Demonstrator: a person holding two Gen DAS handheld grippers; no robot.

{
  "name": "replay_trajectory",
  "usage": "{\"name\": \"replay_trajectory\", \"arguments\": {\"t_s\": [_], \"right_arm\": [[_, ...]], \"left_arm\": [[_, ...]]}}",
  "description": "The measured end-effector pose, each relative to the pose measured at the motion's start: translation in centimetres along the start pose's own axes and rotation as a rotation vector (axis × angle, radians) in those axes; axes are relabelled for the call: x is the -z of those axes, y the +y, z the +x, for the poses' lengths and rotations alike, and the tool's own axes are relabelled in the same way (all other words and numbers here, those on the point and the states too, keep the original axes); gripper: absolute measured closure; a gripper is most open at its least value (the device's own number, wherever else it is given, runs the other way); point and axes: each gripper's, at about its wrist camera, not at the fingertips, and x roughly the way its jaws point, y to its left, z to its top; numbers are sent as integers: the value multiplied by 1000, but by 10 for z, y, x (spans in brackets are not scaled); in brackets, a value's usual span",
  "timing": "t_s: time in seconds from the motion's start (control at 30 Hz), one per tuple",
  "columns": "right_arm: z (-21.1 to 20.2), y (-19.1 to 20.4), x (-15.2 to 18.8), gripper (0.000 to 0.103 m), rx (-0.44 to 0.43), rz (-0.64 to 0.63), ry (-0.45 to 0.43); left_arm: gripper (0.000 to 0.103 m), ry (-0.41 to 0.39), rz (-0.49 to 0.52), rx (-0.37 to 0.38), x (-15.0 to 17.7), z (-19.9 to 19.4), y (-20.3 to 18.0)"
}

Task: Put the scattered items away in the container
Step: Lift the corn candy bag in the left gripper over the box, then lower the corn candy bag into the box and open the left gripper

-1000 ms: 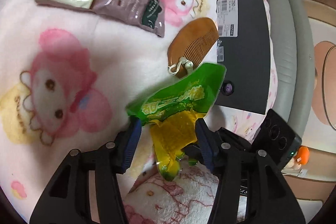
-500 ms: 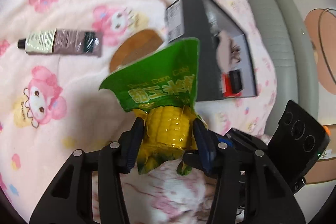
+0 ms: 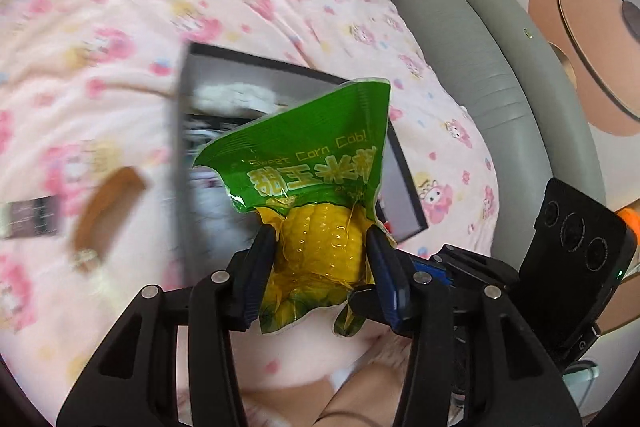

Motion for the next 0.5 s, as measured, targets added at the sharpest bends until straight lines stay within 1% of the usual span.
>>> {"name": "replay_trajectory", "arguments": {"t_s": [0.07, 0.1, 0.13, 0.17, 0.2, 0.23, 0.3, 0.33, 0.4, 0.5], "right_arm": [[2, -31, -3, 77, 28, 31, 15], [3, -45, -3, 77, 35, 54, 25], [7, -63, -1, 77, 38, 93, 32], [11, -75, 0, 77, 32, 122, 34], [14, -88, 3, 77, 22, 154, 41], [20, -100, 8, 77, 10, 187, 53], [30, -122, 16, 75, -43, 294, 90], [32, -129, 17, 75, -53, 319, 108], [30, -126, 15, 75, -44, 306, 117], [21, -121, 13, 75, -17, 308, 105]], "left_arm": [[55, 60, -27, 24, -13, 38, 1], [55, 76, -26, 21, -16, 48, 1], [55, 94, -21, 2, -19, 62, 0], [56, 99, -5, -33, -19, 73, -1], [56, 87, 17, -62, -17, 79, -3], [59, 54, 42, -88, -12, 82, -5], [59, 18, 53, -104, -7, 84, -6], [59, 14, 53, -94, -7, 81, -6], [59, -11, 68, -63, -5, 73, -4], [58, -33, 64, -59, -5, 71, 8]]}}
